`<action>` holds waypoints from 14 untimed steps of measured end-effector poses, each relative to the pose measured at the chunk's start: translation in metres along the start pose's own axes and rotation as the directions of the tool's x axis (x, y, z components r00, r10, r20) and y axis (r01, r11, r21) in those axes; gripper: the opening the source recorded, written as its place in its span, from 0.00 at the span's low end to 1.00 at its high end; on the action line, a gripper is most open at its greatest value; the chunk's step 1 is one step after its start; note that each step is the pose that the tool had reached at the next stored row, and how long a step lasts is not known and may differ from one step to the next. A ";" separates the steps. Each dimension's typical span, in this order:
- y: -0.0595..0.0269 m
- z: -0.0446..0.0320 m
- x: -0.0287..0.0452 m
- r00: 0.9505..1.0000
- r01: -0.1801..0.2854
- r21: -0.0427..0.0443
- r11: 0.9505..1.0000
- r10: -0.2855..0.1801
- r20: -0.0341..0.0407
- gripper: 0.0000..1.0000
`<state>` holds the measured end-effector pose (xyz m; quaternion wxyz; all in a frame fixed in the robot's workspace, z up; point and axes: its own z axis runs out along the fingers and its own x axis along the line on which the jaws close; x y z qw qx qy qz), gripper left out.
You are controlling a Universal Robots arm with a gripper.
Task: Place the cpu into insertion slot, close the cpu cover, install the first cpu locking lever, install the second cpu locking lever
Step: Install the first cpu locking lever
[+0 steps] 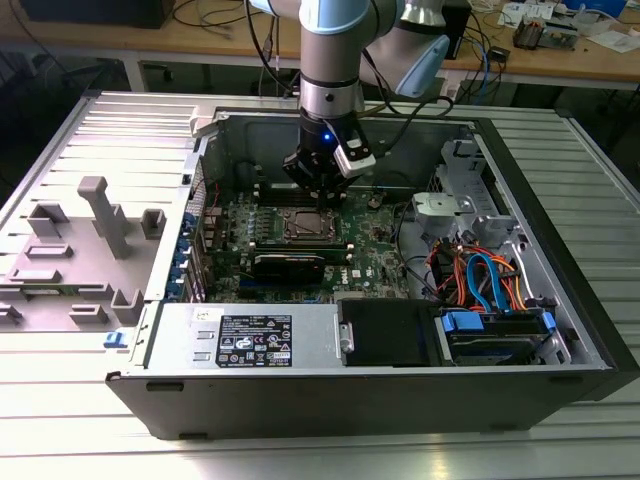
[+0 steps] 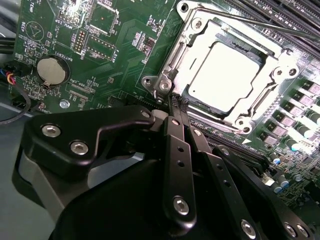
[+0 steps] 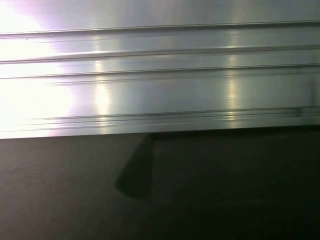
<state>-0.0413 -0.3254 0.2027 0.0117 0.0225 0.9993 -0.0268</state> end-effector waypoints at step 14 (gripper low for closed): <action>0.0000 0.0000 0.0000 1.000 0.000 -0.010 1.000 0.000 -0.001 0.11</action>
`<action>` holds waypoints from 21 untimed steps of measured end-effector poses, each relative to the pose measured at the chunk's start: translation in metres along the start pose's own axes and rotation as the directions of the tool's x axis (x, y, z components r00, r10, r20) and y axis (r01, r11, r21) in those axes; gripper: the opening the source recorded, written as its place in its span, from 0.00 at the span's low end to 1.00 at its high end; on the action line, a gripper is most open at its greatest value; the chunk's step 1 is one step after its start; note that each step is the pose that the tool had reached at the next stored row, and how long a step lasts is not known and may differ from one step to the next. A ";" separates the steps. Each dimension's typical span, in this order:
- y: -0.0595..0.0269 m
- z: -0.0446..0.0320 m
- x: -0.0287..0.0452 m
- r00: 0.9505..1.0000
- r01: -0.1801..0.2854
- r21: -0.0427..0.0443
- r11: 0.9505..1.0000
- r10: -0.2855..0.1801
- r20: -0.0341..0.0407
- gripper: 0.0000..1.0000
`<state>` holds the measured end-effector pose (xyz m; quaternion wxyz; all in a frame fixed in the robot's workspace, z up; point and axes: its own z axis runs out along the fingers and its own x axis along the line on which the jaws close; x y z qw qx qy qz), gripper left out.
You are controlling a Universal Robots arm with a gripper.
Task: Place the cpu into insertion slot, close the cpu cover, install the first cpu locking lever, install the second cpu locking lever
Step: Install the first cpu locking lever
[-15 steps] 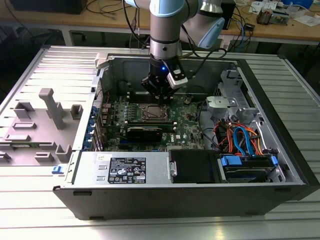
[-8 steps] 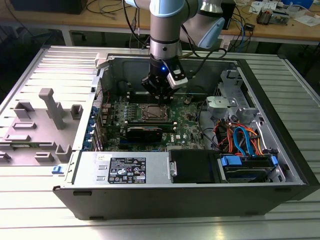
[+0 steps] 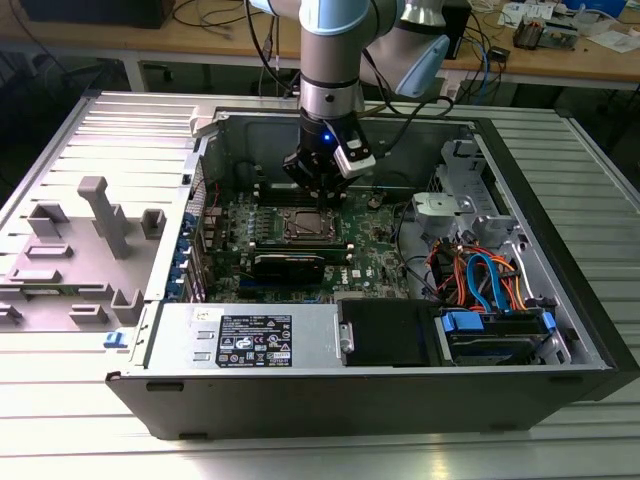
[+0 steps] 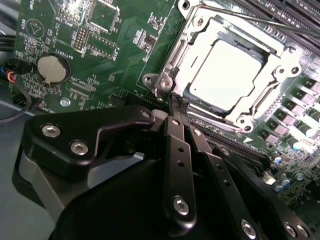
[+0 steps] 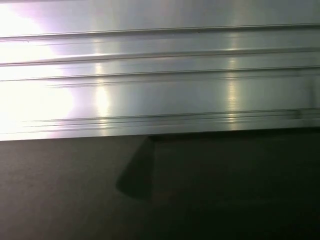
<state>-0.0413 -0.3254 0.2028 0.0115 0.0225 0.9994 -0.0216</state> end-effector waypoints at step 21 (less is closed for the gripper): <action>-0.0001 -0.0023 -0.0003 1.000 0.001 0.027 1.000 -0.001 0.001 0.11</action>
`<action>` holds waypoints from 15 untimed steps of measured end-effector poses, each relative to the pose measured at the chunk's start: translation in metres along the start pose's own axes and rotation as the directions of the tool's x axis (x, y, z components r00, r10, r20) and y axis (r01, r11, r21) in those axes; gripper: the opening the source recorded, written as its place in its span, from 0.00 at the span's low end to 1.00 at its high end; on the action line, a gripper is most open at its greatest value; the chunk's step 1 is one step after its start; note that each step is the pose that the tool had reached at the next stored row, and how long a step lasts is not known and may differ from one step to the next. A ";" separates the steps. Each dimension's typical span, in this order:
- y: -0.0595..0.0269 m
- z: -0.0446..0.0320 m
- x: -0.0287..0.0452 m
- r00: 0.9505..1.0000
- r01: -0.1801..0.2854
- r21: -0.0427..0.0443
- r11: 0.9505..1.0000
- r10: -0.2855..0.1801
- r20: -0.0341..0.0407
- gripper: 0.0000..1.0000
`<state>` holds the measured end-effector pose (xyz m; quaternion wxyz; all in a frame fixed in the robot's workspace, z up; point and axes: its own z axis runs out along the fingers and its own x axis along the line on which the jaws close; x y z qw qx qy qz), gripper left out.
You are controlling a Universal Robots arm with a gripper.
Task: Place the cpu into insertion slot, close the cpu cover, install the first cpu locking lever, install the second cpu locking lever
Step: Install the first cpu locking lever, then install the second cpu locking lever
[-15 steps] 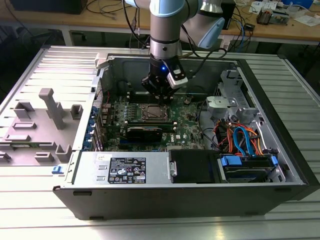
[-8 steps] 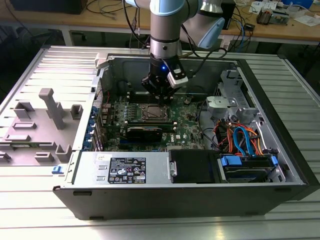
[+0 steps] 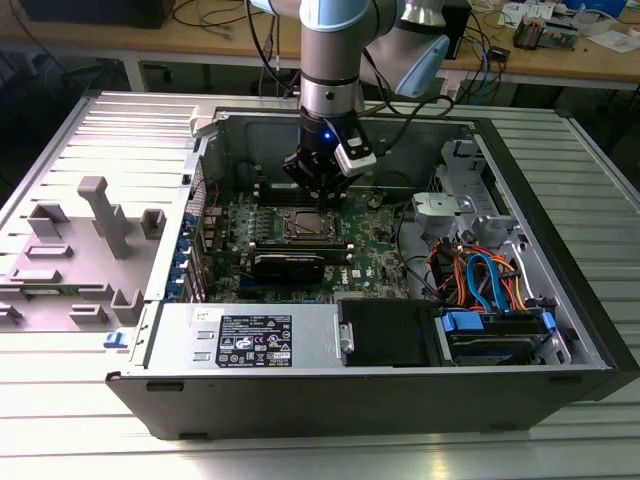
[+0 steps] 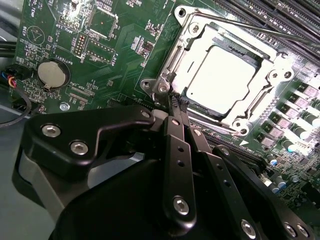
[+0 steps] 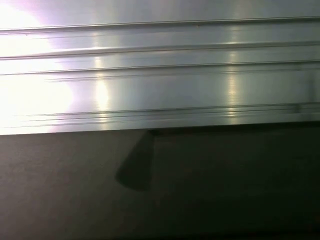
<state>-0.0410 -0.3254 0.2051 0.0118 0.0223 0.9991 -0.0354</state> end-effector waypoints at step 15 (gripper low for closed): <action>-0.0004 -0.0057 0.0006 1.000 -0.008 0.021 1.000 0.008 0.002 0.11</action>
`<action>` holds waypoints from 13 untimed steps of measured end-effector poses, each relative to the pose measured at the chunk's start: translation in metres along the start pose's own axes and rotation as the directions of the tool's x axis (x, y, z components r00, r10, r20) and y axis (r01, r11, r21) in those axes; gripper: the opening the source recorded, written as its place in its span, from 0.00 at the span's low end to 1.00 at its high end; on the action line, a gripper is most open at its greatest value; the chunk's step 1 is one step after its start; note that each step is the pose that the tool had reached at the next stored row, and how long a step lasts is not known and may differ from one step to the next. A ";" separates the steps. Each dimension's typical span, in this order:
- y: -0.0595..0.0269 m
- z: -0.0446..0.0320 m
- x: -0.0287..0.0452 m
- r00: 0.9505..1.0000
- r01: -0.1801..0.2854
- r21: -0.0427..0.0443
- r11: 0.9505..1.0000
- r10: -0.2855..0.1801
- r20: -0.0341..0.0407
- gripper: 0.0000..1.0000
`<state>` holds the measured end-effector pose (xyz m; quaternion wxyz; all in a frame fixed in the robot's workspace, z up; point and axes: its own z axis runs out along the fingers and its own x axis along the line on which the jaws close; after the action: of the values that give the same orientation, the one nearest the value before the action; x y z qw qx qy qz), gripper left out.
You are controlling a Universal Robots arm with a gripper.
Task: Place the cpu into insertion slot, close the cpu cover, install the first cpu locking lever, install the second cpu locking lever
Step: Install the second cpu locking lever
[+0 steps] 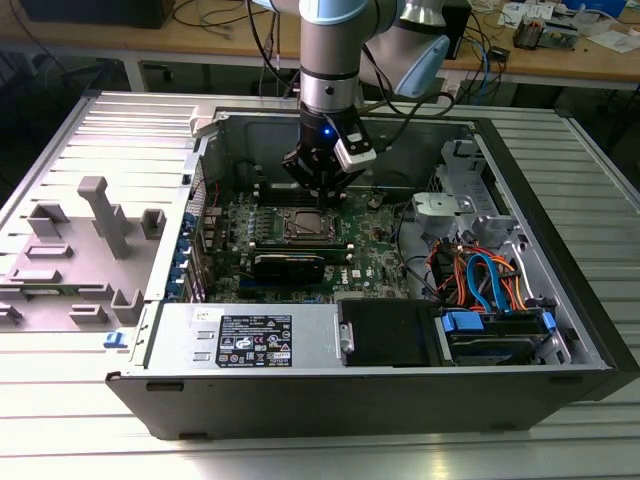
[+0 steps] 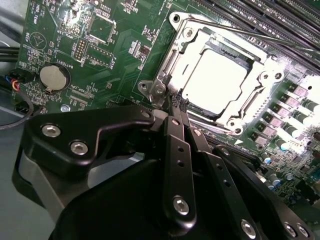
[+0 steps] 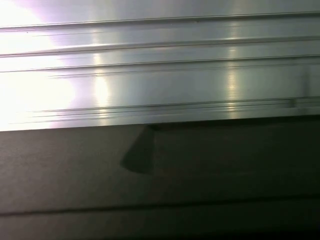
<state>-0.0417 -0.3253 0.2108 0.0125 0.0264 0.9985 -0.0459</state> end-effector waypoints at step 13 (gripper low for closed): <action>-0.0070 0.0007 -0.0004 1.000 0.001 0.000 1.000 -0.001 0.000 0.11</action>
<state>-0.0417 -0.3324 0.2108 0.0127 0.0259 0.9985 -0.0459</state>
